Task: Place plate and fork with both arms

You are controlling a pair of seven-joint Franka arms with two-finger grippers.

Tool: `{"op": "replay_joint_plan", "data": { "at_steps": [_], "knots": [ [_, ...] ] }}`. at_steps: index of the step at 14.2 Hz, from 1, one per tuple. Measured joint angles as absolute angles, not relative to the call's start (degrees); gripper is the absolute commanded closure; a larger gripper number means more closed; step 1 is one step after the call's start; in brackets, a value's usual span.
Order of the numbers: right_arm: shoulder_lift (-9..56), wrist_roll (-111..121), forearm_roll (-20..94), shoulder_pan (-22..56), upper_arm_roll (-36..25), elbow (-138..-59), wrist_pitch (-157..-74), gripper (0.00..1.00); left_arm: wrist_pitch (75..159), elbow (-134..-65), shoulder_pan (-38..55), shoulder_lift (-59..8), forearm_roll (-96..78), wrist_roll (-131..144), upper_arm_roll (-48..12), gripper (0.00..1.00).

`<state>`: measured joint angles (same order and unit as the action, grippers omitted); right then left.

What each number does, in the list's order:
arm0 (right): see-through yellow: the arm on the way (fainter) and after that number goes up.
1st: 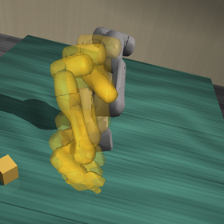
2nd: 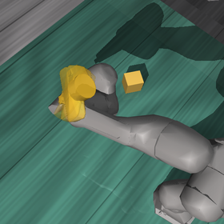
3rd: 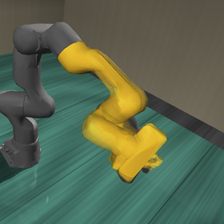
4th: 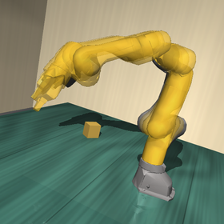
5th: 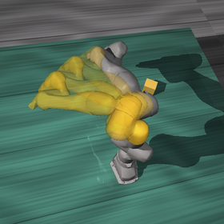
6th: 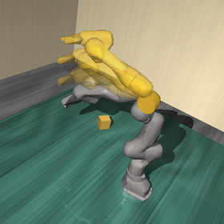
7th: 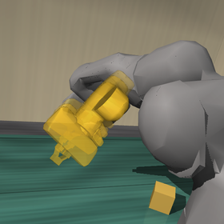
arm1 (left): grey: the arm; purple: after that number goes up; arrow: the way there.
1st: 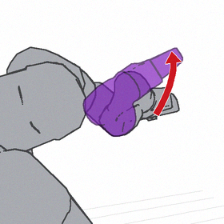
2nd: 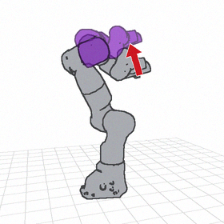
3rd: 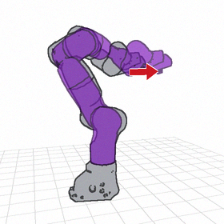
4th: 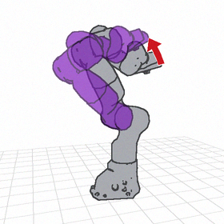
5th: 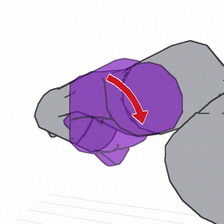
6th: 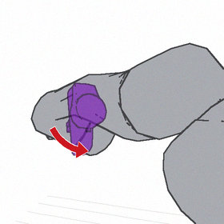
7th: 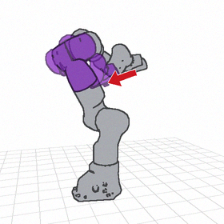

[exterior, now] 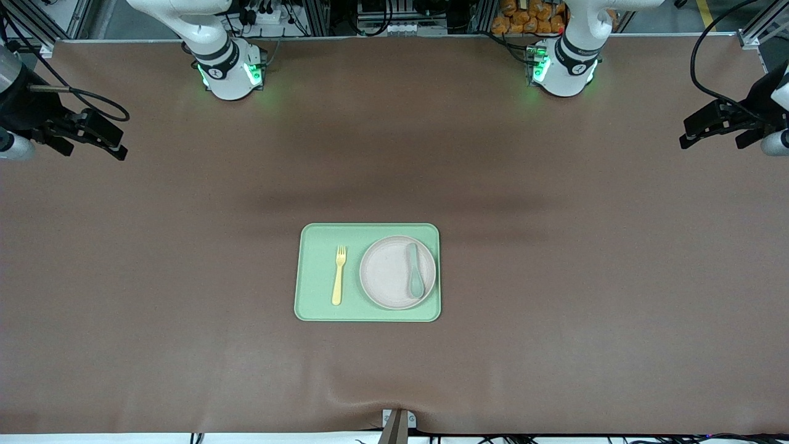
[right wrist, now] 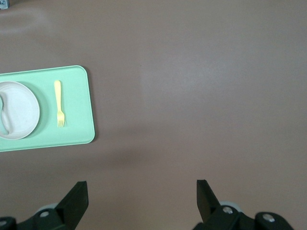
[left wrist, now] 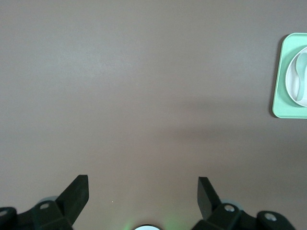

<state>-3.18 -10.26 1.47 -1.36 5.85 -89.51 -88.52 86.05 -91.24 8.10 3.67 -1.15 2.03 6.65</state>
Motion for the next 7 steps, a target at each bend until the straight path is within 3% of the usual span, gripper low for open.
{"op": "replay_joint_plan", "data": {
  "at_steps": [7],
  "knots": [
    [-3.2, -8.7, 1.4, -1.4, 5.8, -89.4, -88.5, 0.0, 85.9, -91.2, 8.0, 3.7, -1.1, 2.0, 6.7, 0.0]
  ]
}}
